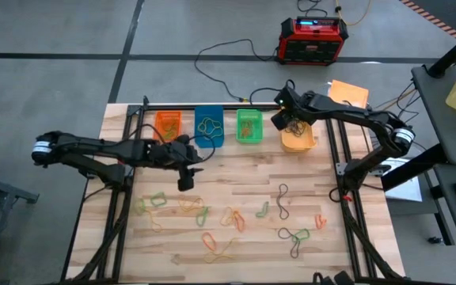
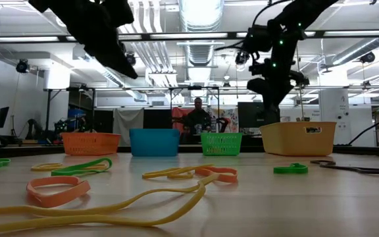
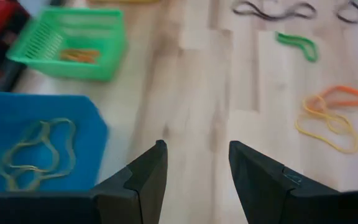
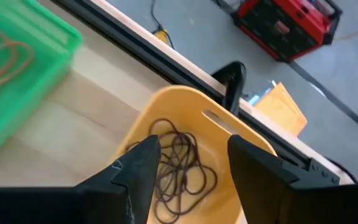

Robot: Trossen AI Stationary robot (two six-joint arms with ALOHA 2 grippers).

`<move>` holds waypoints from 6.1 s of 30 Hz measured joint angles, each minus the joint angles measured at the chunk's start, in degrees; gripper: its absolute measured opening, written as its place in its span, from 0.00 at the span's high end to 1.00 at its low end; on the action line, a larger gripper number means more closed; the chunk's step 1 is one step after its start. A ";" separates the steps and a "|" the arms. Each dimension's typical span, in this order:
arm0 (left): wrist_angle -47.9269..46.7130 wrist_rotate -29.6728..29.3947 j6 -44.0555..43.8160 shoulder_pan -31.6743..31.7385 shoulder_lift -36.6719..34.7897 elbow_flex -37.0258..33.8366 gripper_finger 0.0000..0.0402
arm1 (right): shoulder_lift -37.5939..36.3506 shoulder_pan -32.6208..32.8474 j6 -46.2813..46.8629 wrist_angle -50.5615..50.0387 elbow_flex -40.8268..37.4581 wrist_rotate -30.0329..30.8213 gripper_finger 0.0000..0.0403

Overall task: Sort rubber bands into baskets
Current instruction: Put the yellow rubber band into the blue bin, then put the green rubber band into the orange bin

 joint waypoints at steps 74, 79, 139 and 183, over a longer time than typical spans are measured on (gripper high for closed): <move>0.59 -5.78 -11.20 -21.51 9.58 -4.38 1.00 | -11.01 29.87 3.80 11.77 -8.44 0.55 0.55; 0.88 -12.93 -9.43 -21.26 1.10 -4.31 1.00 | -11.01 29.87 3.80 12.39 -8.76 0.55 0.55; 31.02 12.22 -1.66 35.66 20.12 -0.39 1.00 | -11.01 29.74 1.79 16.63 -11.55 0.59 0.55; 14.35 4.70 6.39 7.15 9.74 -0.44 0.78 | -11.01 33.91 2.46 17.60 -11.66 -4.52 0.55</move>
